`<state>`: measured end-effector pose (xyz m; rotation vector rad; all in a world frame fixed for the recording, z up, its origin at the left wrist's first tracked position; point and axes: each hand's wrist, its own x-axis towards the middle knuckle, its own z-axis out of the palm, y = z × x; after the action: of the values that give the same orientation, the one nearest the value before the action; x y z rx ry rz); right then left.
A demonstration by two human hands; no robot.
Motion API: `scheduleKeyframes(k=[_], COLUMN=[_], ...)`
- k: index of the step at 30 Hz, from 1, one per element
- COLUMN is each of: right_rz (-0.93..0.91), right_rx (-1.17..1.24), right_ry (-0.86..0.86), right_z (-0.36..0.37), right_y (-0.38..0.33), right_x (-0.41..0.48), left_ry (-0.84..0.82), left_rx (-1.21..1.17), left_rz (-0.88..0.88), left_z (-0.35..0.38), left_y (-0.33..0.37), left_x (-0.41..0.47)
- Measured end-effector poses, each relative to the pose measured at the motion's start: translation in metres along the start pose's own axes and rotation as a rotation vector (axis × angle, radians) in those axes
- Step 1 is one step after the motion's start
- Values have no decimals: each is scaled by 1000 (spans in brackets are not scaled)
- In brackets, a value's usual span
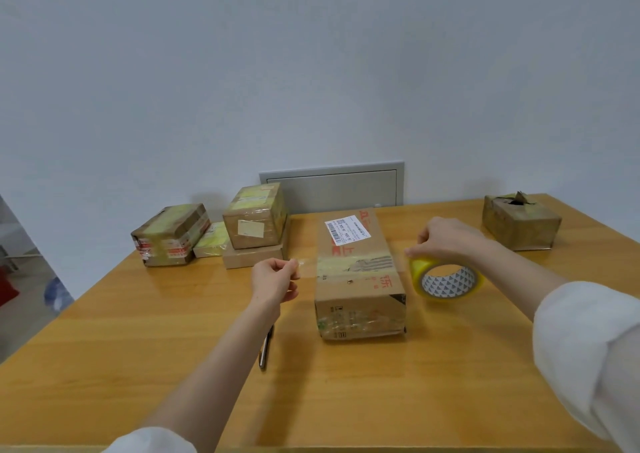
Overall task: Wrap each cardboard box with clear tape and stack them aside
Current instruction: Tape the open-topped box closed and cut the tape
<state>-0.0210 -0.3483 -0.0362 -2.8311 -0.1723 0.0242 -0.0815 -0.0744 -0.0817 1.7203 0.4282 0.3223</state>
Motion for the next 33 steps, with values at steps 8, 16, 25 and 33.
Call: scheduleKeyframes(k=[8, 16, 25, 33], right_rz=[87, 69, 67, 42], right_rx=[-53, -17, 46, 126], right_ry=[-24, -83, -88, -130], right_z=[23, 30, 29, 24], right_y=[-5, -9, -13, -14], right_x=[3, 12, 9, 6], left_ry=[-75, -345, -250, -366], left_rx=[349, 241, 78, 382], left_rz=[37, 89, -97, 77], left_z=[17, 32, 18, 36], left_y=[-16, 14, -15, 16], left_x=[-3, -27, -14, -18])
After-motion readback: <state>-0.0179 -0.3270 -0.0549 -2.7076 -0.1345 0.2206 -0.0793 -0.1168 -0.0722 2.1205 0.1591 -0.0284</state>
